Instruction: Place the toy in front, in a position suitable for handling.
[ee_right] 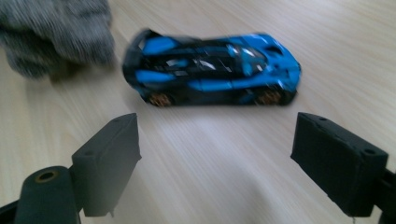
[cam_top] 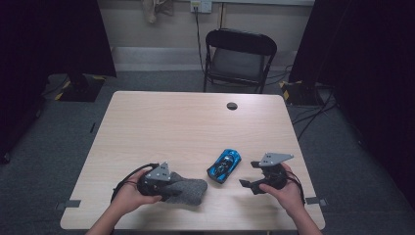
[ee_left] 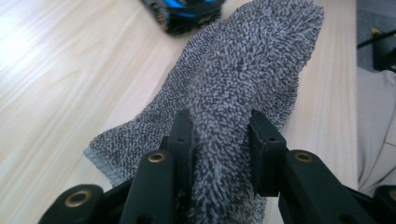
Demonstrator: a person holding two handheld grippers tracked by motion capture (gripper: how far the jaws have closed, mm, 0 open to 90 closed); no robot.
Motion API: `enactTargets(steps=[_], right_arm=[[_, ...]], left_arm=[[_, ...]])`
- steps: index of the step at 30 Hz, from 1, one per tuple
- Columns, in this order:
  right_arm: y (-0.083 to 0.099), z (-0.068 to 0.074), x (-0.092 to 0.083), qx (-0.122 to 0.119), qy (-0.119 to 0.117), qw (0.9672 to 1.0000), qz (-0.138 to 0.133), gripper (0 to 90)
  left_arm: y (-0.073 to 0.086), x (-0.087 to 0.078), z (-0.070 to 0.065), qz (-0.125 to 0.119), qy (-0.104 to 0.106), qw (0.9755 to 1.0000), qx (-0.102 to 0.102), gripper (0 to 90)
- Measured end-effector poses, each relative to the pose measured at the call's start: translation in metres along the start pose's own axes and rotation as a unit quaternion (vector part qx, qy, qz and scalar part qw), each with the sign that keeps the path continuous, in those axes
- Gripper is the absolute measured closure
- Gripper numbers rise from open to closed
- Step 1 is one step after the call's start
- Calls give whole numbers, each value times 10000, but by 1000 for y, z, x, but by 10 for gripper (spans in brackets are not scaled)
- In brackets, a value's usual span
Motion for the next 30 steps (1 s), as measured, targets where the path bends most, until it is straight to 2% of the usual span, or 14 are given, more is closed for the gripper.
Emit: enactTargets(steps=[2, 4, 8, 9, 12, 14, 15, 16, 17, 18, 20, 21, 26, 30], right_arm=[[-10, 8, 2, 25, -196, 9998, -63, 147], [-15, 12, 4, 3, -248, 9997, -67, 147], [-32, 37, 16, -335, -504, 9982, -22, 147], [-32, 37, 16, -335, -504, 9982, -22, 147], [-42, 57, 26, -425, -759, 9962, 20, 147], [-45, 62, 27, -484, -801, 9956, 9, 147], [-52, 73, 30, -558, -939, 9940, -37, 147], [-52, 73, 30, -558, -939, 9940, -37, 147], [-55, 78, 31, -577, -997, 9933, -62, 147], [-61, 88, 33, -643, -1146, 9913, -63, 147], [-63, 93, 34, -691, -1180, 9906, -34, 147], [-68, 102, 36, -749, -1310, 9885, -39, 148], [-73, 115, 40, -841, -1437, 9860, -50, 148], [-68, 127, 49, -925, -1551, 9836, 28, 162]], left_arm=[[-3, 7, -1, 77, 56, 10000, 19, 666], [-3, 8, -1, 124, 47, 9999, 31, 666], [-4, 12, -1, 86, 40, 10000, -18, 666], [-4, 12, -1, 86, 40, 10000, -18, 666], [-5, 11, 1, 82, -1, 10000, -38, 665], [-5, 11, 1, 63, -19, 10000, -53, 664], [-5, 10, 1, 67, -20, 10000, -63, 664], [-5, 10, 1, 67, -20, 10000, -63, 663], [-5, 10, 1, 77, -27, 9999, -60, 663], [-5, 11, 1, 73, -27, 10000, -55, 663], [-5, 11, 0, 71, -11, 9999, -72, 661], [-5, 11, 0, 80, -24, 9999, -105, 659], [-6, 10, 2, 18, -31, 9999, -163, 656], [-8, 9, 2, -9, -40, 9999, -159, 655]])
Point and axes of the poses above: each handheld gripper's, and its own axes: x roughly forward along the jaws, y roughly out of its underside, z roughly to its left, the point moved 9 cm from there along x, roughly forward along the jaws, and after that the axes turned 15 degrees about y, right-handed, at the moved point
